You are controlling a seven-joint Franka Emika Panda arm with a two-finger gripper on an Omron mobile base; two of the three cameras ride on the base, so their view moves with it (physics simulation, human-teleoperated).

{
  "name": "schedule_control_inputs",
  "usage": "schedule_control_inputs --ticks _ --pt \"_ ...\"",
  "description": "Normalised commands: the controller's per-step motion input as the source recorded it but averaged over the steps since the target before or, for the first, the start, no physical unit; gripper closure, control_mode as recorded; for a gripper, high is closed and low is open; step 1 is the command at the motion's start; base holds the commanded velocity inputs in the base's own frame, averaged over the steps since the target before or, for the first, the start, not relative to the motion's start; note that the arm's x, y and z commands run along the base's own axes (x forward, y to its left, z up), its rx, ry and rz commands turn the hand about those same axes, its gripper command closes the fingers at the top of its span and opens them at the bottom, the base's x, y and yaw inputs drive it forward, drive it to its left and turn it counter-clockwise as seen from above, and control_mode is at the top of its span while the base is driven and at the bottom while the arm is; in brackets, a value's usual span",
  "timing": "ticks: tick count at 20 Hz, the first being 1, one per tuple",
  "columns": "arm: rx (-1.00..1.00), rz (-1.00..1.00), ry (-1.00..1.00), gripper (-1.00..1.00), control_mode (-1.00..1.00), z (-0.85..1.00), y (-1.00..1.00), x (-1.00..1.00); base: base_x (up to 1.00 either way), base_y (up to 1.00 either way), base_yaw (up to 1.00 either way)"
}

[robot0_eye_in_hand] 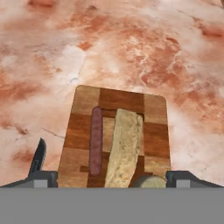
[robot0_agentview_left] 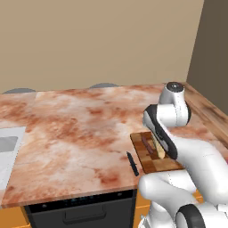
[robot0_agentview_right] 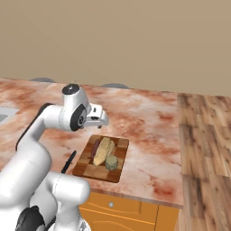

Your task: Retrieve the sausage and cheese from the fridge and place them on the cutting board on the counter.

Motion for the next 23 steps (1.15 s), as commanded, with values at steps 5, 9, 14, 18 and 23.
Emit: schedule_control_inputs --ticks 5,9,14,18,23 --pt "-0.10 0.00 -0.30 -1.00 -1.00 1.00 -0.06 -0.91 0.00 0.00 0.00" --pt "0.00 0.00 -0.23 -1.00 -1.00 1.00 0.00 -0.73 0.00 0.00 0.00" --pt "0.05 0.00 -0.10 -1.00 -1.00 1.00 0.00 -0.54 0.00 0.00 0.00" --pt "0.04 0.05 0.04 -1.00 -1.00 0.92 0.06 -0.44 0.00 0.00 0.00" --pt "0.00 0.09 0.03 -1.00 -1.00 0.07 0.29 -0.37 0.00 0.00 0.00"
